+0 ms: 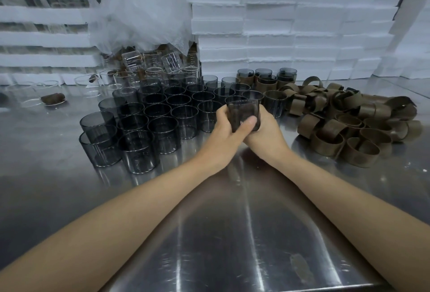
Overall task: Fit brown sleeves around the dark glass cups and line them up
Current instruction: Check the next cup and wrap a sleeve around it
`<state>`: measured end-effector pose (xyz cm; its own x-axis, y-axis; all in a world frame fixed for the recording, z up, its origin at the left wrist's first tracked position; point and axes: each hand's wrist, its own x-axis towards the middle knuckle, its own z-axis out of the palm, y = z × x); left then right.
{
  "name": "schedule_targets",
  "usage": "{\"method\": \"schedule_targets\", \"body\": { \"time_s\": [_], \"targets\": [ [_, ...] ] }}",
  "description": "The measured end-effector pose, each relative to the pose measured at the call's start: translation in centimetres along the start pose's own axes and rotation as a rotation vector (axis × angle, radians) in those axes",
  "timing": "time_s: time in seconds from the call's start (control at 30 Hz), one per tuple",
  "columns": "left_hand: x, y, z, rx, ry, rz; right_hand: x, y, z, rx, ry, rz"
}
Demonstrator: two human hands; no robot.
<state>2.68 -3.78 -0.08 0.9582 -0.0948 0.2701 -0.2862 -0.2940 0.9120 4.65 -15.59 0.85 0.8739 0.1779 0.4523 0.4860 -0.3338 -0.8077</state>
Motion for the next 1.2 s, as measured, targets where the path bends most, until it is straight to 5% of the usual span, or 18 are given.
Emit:
{"method": "schedule_targets", "body": {
  "time_s": [0.27,0.53,0.87,1.2],
  "targets": [
    [0.5,-0.7,-0.1,-0.158,-0.014,0.043,0.0,0.3,-0.8,-0.325,-0.001,0.069],
    [1.0,-0.6,-0.7,-0.405,0.147,0.016,0.5,0.6,-0.1,-0.051,0.015,-0.07],
    [1.2,-0.5,-1.6,-0.838,-0.205,-0.117,0.6,0.7,-0.8,0.151,-0.202,-0.176],
    [1.0,0.2,-1.0,-0.74,0.063,-0.163,0.7,0.1,-0.9,-0.011,-0.083,-0.229]
  ]
}}
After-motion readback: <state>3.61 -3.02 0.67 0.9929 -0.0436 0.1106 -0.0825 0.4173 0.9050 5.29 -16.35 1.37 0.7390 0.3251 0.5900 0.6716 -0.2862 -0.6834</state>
